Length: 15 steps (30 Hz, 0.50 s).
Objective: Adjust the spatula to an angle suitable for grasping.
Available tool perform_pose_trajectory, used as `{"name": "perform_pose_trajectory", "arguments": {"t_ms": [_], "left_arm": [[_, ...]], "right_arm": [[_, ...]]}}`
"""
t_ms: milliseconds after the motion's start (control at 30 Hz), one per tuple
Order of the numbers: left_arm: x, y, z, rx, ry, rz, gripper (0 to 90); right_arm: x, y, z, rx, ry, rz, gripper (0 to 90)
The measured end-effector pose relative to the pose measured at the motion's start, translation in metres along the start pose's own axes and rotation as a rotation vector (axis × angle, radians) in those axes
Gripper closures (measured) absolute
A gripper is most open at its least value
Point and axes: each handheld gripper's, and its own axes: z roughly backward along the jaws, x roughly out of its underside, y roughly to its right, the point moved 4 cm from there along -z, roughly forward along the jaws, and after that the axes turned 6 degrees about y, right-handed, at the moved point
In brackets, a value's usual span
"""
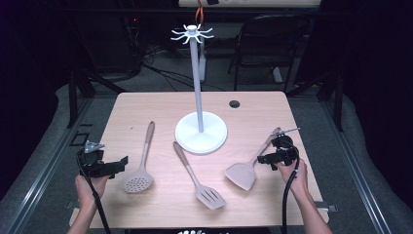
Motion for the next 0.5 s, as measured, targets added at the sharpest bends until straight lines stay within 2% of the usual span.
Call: {"name": "perform_pose_trajectory", "arguments": {"t_ms": [267, 367, 500], "left_arm": [[0.003, 0.000, -0.001, -0.002, -0.020, -0.004, 0.1], [0.003, -0.002, 0.001, -0.009, -0.019, -0.001, 0.1], [0.003, -0.003, 0.000, -0.011, -0.022, 0.000, 0.1]], "right_arm": [[-0.009, -0.014, -0.019, 0.016, -0.046, -0.007, 22.1], [-0.013, -0.024, -0.028, 0.042, -0.058, 0.005, 24.6], [-0.016, -0.030, -0.043, 0.086, -0.081, 0.004, 27.0]]}}
